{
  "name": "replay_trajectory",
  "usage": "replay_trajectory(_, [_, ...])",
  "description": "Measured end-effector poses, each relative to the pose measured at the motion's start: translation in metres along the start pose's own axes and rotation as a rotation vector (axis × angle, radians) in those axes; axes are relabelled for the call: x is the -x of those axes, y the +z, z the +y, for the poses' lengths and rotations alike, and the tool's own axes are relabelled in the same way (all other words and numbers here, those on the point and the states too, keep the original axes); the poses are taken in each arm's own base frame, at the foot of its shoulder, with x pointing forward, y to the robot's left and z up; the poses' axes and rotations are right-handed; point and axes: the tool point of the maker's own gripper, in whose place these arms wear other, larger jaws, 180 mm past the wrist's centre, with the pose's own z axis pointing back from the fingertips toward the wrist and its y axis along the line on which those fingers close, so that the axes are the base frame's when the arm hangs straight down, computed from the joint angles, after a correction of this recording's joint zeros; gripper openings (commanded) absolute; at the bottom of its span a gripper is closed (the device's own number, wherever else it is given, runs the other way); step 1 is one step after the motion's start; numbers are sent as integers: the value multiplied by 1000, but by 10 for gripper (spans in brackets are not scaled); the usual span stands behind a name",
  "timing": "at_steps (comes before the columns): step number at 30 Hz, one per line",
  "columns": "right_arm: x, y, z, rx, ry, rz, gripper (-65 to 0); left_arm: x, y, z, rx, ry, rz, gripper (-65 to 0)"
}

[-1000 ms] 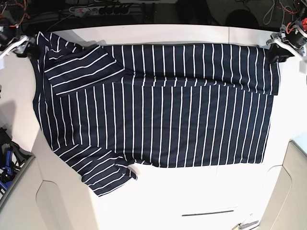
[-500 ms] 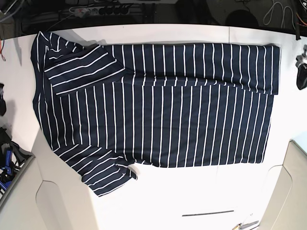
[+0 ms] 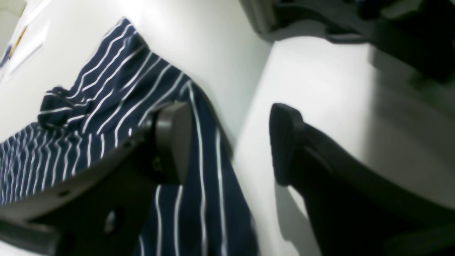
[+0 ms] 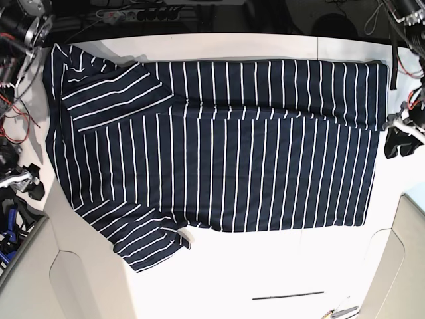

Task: Fold the T-shirt properly
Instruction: 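Move both grippers to the shirt's side edges near the hem and grasp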

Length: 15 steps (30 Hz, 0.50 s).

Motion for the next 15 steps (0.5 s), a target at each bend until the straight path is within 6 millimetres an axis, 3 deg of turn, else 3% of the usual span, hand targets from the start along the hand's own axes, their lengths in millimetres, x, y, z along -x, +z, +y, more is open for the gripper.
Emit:
replay_trajectory(4, [5, -26, 6, -7, 0, 24, -305, -9, -30, 7, 17, 25, 7, -219])
replay_trajectory(10, [31, -38, -7, 29, -62, 51, -305, -7, -73, 25, -9, 73, 65, -218])
replay_trajectory(15, [38, -39, -10, 34, -84, 56, -305, -3, -104, 36, -38, 138, 105, -218])
